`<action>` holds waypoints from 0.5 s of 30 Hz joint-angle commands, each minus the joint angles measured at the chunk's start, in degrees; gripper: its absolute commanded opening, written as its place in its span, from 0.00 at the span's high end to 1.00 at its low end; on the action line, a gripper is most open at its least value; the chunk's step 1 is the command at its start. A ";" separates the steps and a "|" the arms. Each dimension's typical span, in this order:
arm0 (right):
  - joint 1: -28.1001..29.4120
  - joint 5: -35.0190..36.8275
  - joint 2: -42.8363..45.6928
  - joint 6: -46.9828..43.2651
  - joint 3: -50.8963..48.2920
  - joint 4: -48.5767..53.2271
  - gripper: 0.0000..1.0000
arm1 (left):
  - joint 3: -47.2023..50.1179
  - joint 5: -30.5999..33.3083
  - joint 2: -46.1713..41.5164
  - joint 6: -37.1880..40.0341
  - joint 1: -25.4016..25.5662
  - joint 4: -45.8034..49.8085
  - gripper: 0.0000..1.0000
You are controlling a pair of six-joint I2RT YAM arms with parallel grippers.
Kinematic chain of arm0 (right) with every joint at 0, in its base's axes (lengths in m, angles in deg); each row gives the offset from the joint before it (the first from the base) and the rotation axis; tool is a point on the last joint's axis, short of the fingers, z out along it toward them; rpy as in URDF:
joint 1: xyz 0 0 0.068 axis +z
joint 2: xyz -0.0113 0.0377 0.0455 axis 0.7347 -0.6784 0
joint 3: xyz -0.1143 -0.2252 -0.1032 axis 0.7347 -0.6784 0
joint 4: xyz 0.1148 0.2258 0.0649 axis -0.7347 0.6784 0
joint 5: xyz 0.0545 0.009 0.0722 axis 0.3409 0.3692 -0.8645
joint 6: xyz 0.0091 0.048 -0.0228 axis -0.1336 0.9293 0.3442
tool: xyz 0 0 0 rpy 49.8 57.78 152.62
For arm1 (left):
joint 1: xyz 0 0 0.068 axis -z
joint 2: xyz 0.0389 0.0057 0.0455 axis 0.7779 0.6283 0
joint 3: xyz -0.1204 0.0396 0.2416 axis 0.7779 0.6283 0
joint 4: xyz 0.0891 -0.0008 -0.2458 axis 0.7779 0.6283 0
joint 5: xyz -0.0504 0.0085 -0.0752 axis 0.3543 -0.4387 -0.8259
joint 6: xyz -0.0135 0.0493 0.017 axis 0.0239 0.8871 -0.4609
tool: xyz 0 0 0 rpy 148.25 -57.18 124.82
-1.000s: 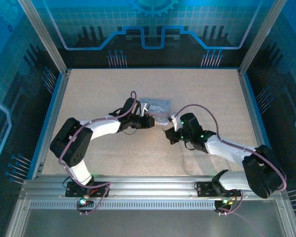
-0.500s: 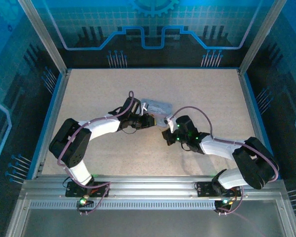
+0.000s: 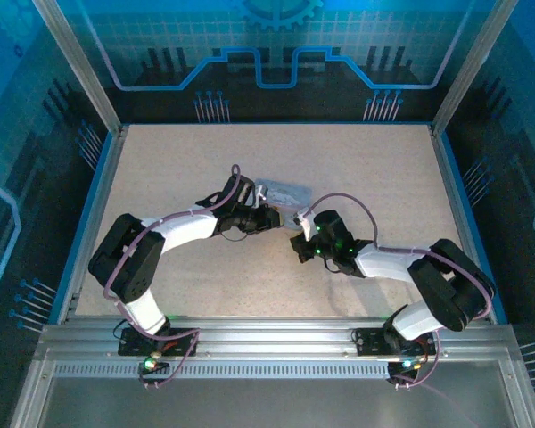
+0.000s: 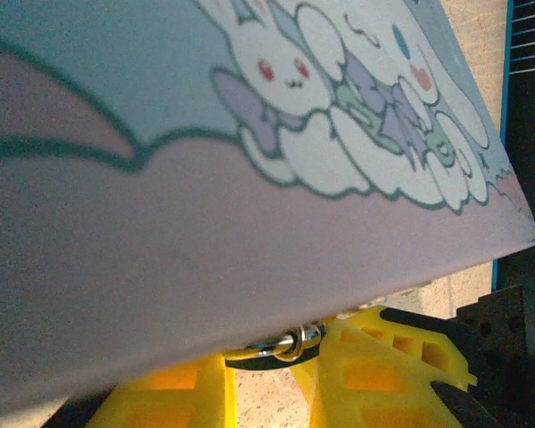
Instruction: Unlock the padlock with the key
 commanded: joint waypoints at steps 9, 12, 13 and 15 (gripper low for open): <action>0.75 0.21 -1.31 0.06 1.62 -3.85 1.00 | -1.45 -2.13 -1.96 -1.54 0.39 -0.93 0.85; 0.64 -0.02 -1.30 0.24 1.73 -4.26 1.00 | -1.36 -2.13 -1.95 -1.62 0.39 -1.06 0.85; 0.67 -0.18 -1.38 0.23 1.85 -4.26 1.00 | -1.36 -2.11 -1.95 -1.63 0.37 -1.08 0.85; 0.63 -0.21 -1.47 0.32 2.01 -4.49 1.00 | -1.36 -2.11 -1.95 -1.65 0.38 -1.11 0.85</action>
